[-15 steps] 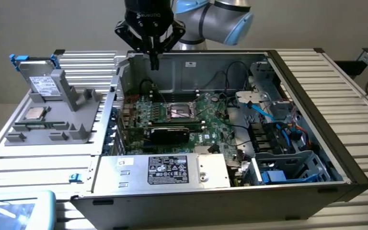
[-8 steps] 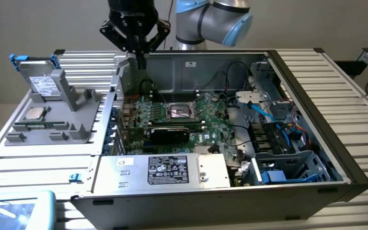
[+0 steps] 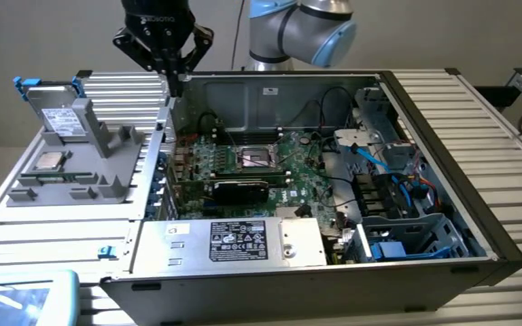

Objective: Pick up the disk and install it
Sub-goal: 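Reach for the disk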

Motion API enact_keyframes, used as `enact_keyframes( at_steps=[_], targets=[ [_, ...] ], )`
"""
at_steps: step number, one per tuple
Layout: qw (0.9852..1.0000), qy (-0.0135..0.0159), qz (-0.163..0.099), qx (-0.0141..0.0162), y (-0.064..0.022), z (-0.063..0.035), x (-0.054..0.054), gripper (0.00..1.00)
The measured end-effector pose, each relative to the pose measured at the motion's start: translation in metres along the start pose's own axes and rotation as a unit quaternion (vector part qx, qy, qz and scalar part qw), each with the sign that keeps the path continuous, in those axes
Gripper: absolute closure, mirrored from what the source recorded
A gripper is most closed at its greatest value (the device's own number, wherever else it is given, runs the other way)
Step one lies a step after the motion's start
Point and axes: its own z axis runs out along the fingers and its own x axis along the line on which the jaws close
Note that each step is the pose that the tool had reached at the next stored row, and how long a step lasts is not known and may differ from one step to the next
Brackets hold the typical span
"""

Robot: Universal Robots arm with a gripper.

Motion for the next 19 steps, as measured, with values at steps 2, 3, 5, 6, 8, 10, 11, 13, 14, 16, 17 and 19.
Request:
enact_keyframes(
  at_steps=[2,3,5,6,8,10,11,13,14,16,17,19],
  targets=[
    [1.0000,0.0005,0.000,-0.0003,0.0006,-0.0001,0.009,0.89],
    [1.0000,0.0006,0.000,-0.0005,0.0009,0.0000,0.014,0.89],
    [1.0000,0.0007,0.000,-0.0007,0.0017,0.0001,0.023,0.89],
    [1.0000,0.0007,0.000,-0.0008,0.0021,0.0002,0.028,0.89],
    [1.0000,0.0007,0.000,-0.0010,0.0029,0.0005,0.037,0.89],
    [1.0000,0.0007,0.000,-0.0012,0.0039,0.0007,0.046,0.89],
    [1.0000,0.0007,0.000,-0.0015,0.0046,0.0009,0.050,0.89],
    [1.0000,0.0009,0.000,-0.0032,0.0064,0.0011,0.057,0.89],
    [1.0000,0.0010,0.000,-0.0043,0.0076,0.0014,0.060,0.89],
    [1.0000,0.0011,0.000,-0.0062,0.0107,0.0023,0.065,0.89],
    [1.0000,0.0011,0.000,-0.0070,0.0122,0.0028,0.068,0.89],
    [1.0000,0.0013,0.000,-0.0087,0.0148,0.0037,0.074,0.89]
  ],
)
